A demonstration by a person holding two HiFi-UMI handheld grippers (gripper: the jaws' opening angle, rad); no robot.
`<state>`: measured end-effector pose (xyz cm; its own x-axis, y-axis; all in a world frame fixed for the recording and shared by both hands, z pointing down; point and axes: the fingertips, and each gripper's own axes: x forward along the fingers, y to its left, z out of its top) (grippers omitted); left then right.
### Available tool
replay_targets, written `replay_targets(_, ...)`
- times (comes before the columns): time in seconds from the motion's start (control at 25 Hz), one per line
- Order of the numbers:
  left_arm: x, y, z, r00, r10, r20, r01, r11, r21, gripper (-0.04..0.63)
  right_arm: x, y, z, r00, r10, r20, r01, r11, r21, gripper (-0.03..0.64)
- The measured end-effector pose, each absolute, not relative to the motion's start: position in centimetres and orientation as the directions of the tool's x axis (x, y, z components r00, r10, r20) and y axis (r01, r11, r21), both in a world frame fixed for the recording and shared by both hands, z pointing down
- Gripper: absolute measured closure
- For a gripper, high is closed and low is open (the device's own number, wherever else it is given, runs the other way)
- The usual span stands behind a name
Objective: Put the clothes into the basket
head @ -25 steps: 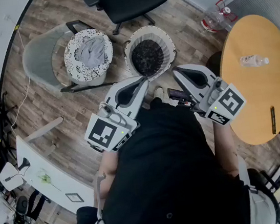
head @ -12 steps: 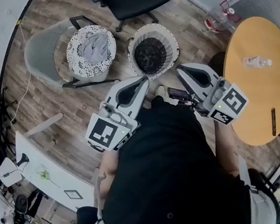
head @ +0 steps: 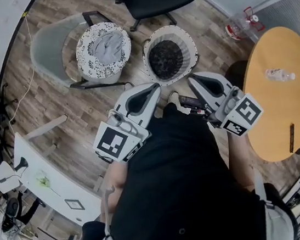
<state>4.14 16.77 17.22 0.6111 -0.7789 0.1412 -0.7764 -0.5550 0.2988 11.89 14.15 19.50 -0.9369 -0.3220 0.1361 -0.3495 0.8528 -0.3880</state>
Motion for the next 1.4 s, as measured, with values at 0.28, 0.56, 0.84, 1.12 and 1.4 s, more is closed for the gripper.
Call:
replay_targets(0.28,1.6,16.9,17.3,0.59,-0.795,0.143,-0.79,-0.531,0.305,0.583,8.2,14.5,19.7,-0.952,-0.27,0.146,-0.306,0.871,-0.384,0.6)
replay_targets(0.56,-2.2,16.2,17.5,0.567,-0.811,0.147,-0.805,-0.507,0.308,0.583,3.9,14.2,20.3,-0.96,-0.221,0.173,-0.272,0.884,-0.38,0.6)
replay_targets(0.84,-6.6,15.3,18.1,0.572,-0.809,0.133,-0.796,-0.509,0.327,0.583,-1.1,14.4,20.7,-0.959,-0.19,0.212,-0.259,0.892,-0.371,0.6)
replay_targets(1.12,-10.8,14.2,18.3,0.598,-0.793,0.122,-0.776,-0.534,0.335,0.583,-6.1,14.1,20.8,-0.947,-0.191,0.257,-0.273,0.901,-0.338,0.6)
replay_targets(1.4,-14.9,13.6,19.8,0.608,-0.779,0.153,-0.777,-0.544,0.316,0.583,-8.5,12.7,21.0,-0.917,-0.278,0.285,-0.367,0.867,-0.336,0.6)
